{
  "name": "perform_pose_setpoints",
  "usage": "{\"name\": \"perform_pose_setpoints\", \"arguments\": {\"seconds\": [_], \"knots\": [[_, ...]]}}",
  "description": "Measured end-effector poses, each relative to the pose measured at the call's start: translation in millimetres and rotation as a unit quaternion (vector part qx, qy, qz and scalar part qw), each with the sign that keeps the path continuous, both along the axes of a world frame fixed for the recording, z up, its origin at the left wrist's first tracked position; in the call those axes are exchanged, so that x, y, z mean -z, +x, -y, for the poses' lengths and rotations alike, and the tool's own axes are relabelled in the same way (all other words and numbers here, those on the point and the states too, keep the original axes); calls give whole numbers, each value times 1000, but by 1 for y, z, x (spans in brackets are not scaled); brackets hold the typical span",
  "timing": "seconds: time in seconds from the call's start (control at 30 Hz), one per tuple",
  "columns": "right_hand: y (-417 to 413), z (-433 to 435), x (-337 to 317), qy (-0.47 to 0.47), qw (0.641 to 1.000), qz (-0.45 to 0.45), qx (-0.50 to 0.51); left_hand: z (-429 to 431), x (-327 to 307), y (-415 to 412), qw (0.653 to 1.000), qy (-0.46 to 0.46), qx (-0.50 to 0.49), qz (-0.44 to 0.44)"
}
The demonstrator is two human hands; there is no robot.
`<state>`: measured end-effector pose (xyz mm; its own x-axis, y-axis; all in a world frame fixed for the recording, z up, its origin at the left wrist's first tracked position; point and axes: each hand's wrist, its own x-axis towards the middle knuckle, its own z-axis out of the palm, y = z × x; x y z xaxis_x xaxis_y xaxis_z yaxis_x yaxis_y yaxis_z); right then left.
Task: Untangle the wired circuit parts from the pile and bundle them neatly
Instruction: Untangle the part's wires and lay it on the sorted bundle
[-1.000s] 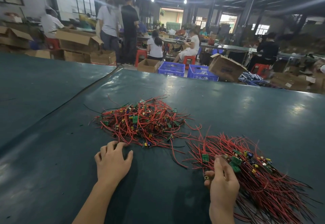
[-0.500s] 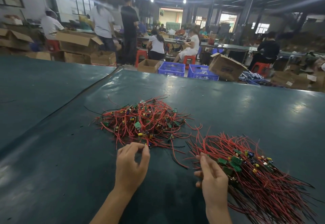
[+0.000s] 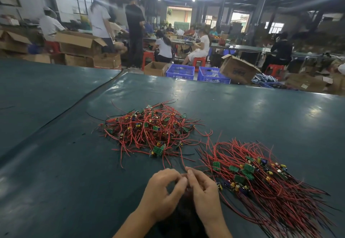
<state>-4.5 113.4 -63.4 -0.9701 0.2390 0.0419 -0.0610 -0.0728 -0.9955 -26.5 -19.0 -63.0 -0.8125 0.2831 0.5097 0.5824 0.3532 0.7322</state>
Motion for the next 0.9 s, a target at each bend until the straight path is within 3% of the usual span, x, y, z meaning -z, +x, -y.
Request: {"name": "perform_pose_setpoints", "arguments": {"seconds": [0.13, 0.33, 0.4, 0.47, 0.6, 0.67, 0.73, 0.83, 0.9], "knots": [[2, 1, 6, 102, 994, -21, 17, 5, 4, -8, 988, -66, -141, 7], [13, 8, -1, 135, 978, -161, 2, 4, 4, -9, 959, -192, -179, 109], [16, 11, -5, 137, 970, -198, -2, 2, -1, -9, 974, -104, -126, 159], [18, 13, -8, 147, 963, -226, -4, 1, -7, -9, 967, 53, -82, 236], [19, 14, -11, 175, 950, -259, 1, -3, -16, -11, 861, 351, -4, 368], [17, 13, -10, 179, 949, -258, 24, -2, -18, -11, 836, 422, -6, 351], [14, 10, -8, 109, 965, -228, 73, 1, -20, -12, 825, 466, -18, 318], [6, 1, -7, -24, 983, -130, 129, 5, -19, -14, 787, 531, -17, 313], [2, -9, -2, -10, 989, -46, 139, 9, -19, -15, 775, 543, -16, 321]]}}
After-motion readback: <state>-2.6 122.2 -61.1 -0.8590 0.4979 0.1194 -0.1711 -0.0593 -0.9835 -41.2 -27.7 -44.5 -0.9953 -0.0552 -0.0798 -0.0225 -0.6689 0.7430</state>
